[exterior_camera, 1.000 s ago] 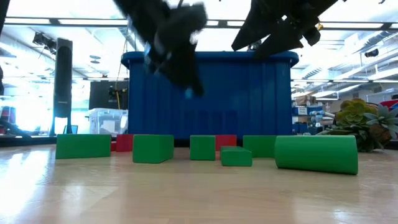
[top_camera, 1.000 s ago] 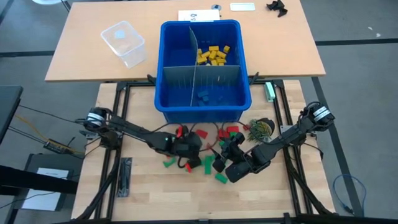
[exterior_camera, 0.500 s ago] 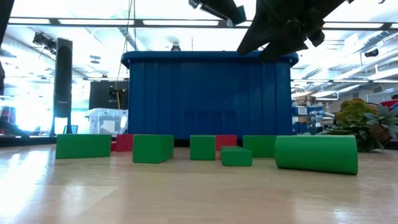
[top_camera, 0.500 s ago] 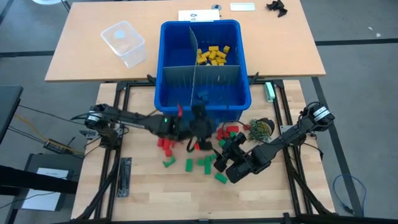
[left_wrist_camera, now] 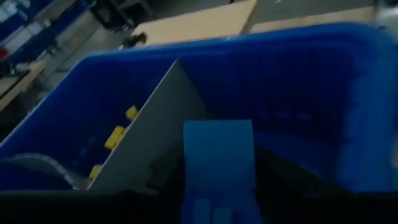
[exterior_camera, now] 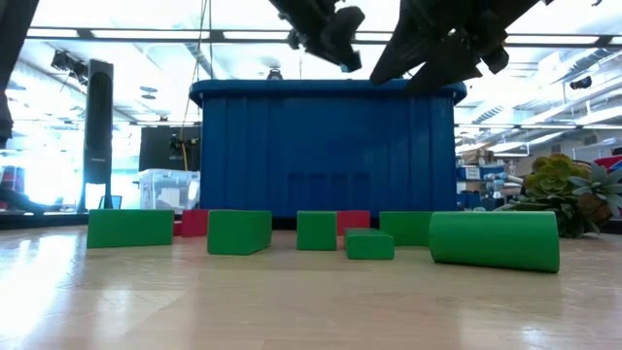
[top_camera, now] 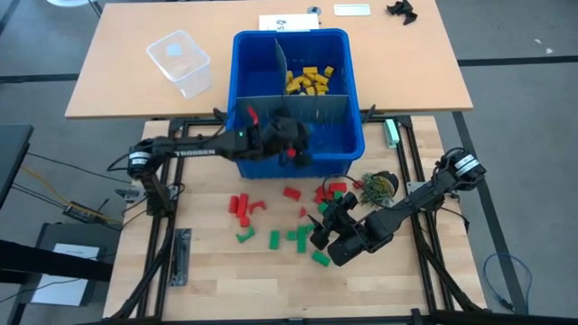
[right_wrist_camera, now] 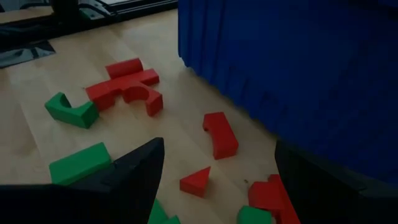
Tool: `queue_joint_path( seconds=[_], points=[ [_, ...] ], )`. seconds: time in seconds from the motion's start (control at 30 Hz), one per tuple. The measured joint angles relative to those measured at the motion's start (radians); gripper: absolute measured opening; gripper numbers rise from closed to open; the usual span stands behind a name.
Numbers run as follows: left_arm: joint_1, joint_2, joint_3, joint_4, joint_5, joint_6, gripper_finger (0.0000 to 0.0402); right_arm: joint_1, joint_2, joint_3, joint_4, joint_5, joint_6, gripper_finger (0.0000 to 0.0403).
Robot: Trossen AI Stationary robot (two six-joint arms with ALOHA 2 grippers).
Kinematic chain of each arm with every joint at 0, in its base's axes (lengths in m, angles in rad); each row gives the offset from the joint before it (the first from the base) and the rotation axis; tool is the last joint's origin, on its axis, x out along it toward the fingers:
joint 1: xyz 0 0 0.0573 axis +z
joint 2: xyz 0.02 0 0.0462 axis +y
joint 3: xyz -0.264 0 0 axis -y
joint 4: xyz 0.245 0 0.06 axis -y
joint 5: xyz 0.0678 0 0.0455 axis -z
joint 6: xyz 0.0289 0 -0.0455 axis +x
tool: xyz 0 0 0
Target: Sort Items/Unsort Items
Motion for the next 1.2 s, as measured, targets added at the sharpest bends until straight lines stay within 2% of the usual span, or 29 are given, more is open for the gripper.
queue_joint_path(
  seconds=[0.17,0.33,0.53,0.67,0.87,1.0,1.2],
  points=[
    [0.013,0.0,0.006,-0.075,0.015,-0.012,0.027,0.0,0.0,0.0,0.0,-0.005,-0.006,0.0305],
    [-0.041,-0.038,0.028,-0.179,0.018,-0.016,0.0321,0.005,0.0,0.0,-0.003,-0.008,-0.03,0.0305],
    [-0.134,-0.17,-0.049,-0.22,-0.012,-0.045,0.0318,0.01,0.0,0.0,-0.007,-0.028,-0.068,0.0305],
    [-0.188,-0.298,-0.204,-0.204,-0.04,-0.088,0.0304,0.012,0.0,0.0,-0.003,-0.069,-0.124,0.0305],
    [-0.314,-0.473,-0.449,-0.094,-0.038,-0.192,0.0291,0.004,0.0,0.0,0.01,-0.201,-0.272,0.0305],
    [-0.391,-0.508,-0.525,-0.105,-0.035,-0.293,0.0291,-0.014,0.0,0.0,0.067,-0.312,-0.415,0.0305],
    [-0.446,-0.478,-0.573,-0.22,-0.005,-0.448,0.0291,-0.064,0.0,0.0,0.139,-0.452,-0.647,0.0305]
  ],
)
